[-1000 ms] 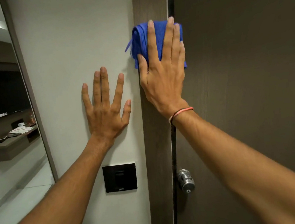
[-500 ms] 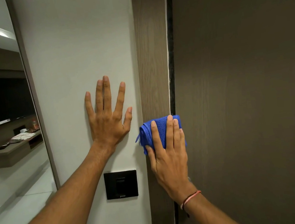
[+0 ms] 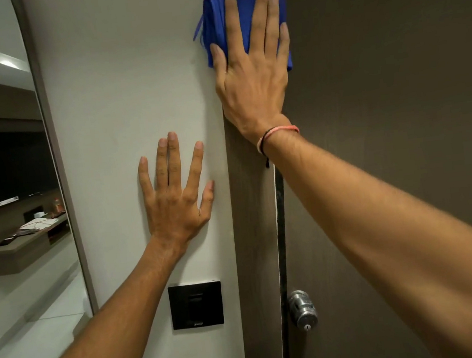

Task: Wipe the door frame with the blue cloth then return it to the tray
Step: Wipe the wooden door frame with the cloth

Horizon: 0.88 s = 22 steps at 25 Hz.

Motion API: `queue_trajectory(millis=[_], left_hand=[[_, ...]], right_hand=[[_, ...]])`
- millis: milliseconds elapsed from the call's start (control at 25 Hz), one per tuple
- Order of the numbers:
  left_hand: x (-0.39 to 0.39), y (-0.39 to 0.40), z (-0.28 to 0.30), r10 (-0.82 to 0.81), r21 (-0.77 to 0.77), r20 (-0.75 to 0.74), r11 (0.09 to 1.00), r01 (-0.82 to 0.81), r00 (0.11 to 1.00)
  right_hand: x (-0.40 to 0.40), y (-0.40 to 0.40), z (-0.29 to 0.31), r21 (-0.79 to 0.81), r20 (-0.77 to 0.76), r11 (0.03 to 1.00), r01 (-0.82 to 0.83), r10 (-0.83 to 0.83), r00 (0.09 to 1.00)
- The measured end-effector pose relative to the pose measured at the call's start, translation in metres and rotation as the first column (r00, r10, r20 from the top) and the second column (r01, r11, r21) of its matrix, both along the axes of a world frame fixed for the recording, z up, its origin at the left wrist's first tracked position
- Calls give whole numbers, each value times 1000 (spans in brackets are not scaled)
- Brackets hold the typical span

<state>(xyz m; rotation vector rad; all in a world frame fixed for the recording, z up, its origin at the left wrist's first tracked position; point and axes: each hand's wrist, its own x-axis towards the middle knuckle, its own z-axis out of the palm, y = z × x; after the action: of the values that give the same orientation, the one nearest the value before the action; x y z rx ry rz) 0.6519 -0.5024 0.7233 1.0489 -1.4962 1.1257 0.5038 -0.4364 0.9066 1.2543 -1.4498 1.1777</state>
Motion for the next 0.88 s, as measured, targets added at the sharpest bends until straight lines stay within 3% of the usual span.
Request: queue_trajectory(millis=[160, 400, 560, 720, 880], left_hand=[[-1, -1, -1, -17, -6, -4, 1000, 17, 1000], [-1, 12, 2, -22, 73, 0, 997, 22, 1000], [-15, 44, 6, -129, 134, -104, 981, 142, 986], [-29, 81, -5, -170, 149, 1, 975, 168, 986], [-42, 104, -20, -116, 263, 54, 960, 98, 992]], right_hand=[[0, 3, -99, -8, -23, 998, -58, 58, 998], [-1, 28, -238, 225, 2, 972, -73, 75, 997], [-9, 57, -235, 282, -5, 948, -149, 157, 988], [-29, 78, -201, 395, -57, 903, -170, 209, 976], [-36, 89, -194, 336, 214, 867, -368, 310, 926]])
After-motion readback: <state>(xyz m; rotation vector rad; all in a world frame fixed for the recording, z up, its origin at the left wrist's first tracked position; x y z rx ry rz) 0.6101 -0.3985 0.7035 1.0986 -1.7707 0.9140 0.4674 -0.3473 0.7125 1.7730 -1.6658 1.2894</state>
